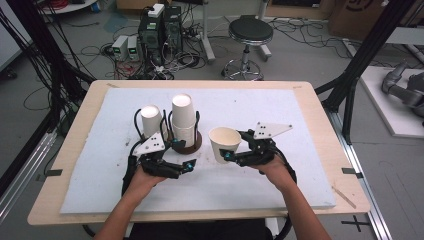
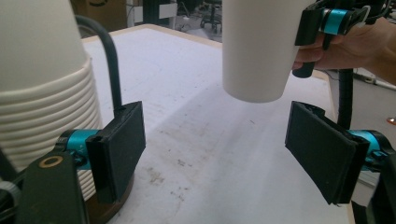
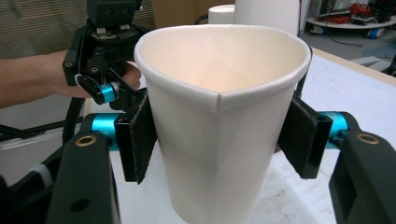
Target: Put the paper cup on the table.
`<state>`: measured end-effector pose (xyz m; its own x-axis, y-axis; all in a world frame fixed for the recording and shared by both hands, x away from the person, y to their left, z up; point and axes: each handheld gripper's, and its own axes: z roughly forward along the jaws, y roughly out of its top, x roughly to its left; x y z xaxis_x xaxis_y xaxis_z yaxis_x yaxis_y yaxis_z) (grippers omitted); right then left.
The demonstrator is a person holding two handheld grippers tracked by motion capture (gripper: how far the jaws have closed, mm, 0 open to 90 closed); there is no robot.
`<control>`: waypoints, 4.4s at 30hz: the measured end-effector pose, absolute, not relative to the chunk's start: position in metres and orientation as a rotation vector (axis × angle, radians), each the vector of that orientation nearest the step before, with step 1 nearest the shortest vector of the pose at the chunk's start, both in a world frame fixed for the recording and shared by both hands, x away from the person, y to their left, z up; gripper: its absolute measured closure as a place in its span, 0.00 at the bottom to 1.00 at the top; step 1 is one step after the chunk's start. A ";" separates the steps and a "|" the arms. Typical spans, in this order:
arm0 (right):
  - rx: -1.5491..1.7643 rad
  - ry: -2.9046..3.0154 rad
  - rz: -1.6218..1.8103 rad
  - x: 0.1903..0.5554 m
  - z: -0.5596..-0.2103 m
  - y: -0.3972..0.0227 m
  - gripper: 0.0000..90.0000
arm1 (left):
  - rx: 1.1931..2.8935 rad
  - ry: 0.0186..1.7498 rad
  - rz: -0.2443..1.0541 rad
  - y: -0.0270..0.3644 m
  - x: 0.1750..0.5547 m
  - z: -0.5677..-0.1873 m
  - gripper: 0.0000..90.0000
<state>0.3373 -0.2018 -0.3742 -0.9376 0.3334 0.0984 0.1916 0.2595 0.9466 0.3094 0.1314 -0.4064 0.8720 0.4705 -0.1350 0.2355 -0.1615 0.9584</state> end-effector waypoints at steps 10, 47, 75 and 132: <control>0.516 2.386 1.723 0.339 -0.376 -0.207 0.39 | 1.739 0.575 0.236 0.152 0.312 -0.410 0.22; 1.090 2.095 1.398 0.395 -0.414 -0.277 0.39 | 1.678 0.635 0.351 0.198 0.312 -0.414 0.23; 1.182 2.139 1.288 0.388 -0.433 -0.300 0.21 | 1.681 0.662 0.342 0.197 0.315 -0.417 0.23; 1.003 2.094 1.444 0.298 -0.407 -0.312 0.21 | 1.638 0.629 0.317 0.189 0.310 -0.410 0.23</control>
<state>0.2984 -0.3124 -0.4074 -0.6602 0.7479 0.0686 0.3300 0.2068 0.9211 0.3100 0.1891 -0.4104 0.8111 0.5661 -0.1472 0.2184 -0.0597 0.9740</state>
